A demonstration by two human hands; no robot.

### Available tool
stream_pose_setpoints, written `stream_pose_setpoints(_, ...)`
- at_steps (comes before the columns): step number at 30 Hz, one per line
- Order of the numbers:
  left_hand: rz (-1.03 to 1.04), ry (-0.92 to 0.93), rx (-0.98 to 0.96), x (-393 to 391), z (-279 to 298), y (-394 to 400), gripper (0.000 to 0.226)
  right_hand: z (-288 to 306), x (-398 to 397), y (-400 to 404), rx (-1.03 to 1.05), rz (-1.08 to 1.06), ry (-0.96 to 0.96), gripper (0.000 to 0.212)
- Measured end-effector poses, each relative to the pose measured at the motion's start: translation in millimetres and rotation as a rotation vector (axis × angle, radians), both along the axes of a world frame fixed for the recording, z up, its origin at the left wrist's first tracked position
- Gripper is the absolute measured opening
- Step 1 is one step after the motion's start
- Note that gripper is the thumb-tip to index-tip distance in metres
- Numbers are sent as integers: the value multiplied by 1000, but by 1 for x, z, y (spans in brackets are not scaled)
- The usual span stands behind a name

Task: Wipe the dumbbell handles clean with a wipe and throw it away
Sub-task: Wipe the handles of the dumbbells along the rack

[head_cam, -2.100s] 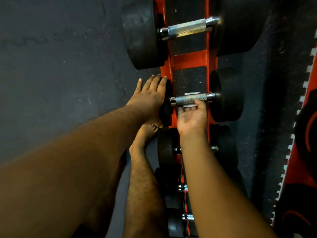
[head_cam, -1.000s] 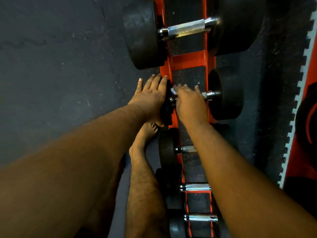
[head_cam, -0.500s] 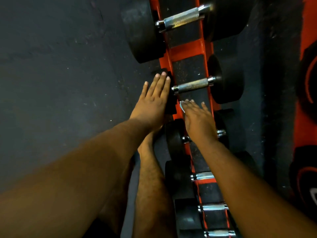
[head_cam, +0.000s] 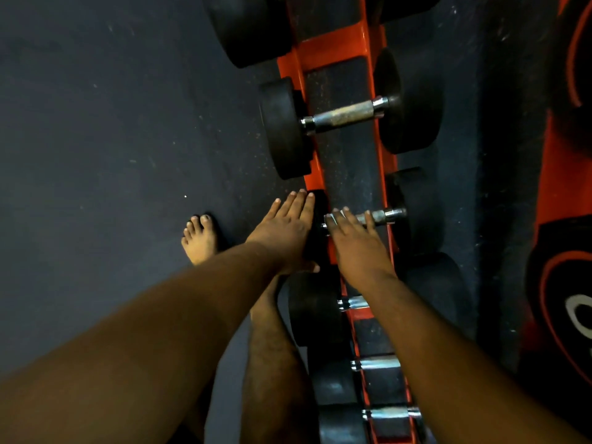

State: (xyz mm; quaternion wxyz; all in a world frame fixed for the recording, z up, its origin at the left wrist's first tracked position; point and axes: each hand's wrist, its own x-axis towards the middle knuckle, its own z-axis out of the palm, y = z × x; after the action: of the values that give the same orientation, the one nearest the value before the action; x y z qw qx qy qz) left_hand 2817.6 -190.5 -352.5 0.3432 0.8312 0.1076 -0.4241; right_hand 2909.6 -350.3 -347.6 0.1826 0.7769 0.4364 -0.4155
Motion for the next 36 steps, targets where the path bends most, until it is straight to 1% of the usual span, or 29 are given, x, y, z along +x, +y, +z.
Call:
stream_pose_setpoints(3, 30, 15, 45, 2, 0, -15, 153, 7, -7, -12, -12, 101, -41, 71)
stream_pose_setpoints(5, 64, 20, 78, 1, -1, -24, 153, -2, -8, -10, -8, 164, -87, 70)
stream_pose_setpoints(7, 102, -7, 114, 0, -2, -28, 150, -18, -7, 1, 8, 161, -130, 63)
stream_pose_setpoints(10, 86, -47, 152, 0, 1, -28, 148, -30, -10, 8, 23, 117, -164, 67)
stream_pose_setpoints(12, 60, -47, 159, 1, 3, -28, 146, -20, -16, -2, 35, 98, -171, 65)
stream_pose_setpoints(15, 31, -37, 188, 3, 2, -33, 147, -5, -25, -18, 57, 160, -164, 65)
stream_pose_setpoints(17, 27, -37, 202, 3, 0, -34, 149, -9, -18, -15, 66, 179, -174, 60)
stream_pose_setpoints(21, 28, -35, 192, 3, 2, -33, 151, -29, -2, 5, 67, 154, -131, 42)
stream_pose_setpoints(22, 28, -35, 189, 4, 2, -32, 152, -30, -1, 6, 79, 140, -126, 43)
stream_pose_setpoints(24, 45, -22, 171, 5, 3, -32, 152, -23, -6, -2, 79, 123, -138, 54)
stream_pose_setpoints(27, 92, 0, 140, 8, 3, -31, 153, -7, -16, -20, 48, 169, -157, 67)
stream_pose_setpoints(29, 101, 5, 132, 8, 1, -30, 156, -11, -13, -16, 18, 177, -159, 63)
stream_pose_setpoints(31, 86, 10, 126, 8, -1, -29, 158, -23, -4, 2, 17, 150, -163, 45)
stream_pose_setpoints(33, 66, 24, 121, 9, -2, -28, 158, -29, 2, 16, 2, 129, -129, 37)
stream_pose_setpoints(35, 54, 41, 105, 10, -2, -25, 157, -24, 3, 11, 17, 109, -136, 40)
stream_pose_setpoints(36, 54, 49, 99, 11, -1, -24, 156, -18, 0, 2, 23, 109, -152, 47)
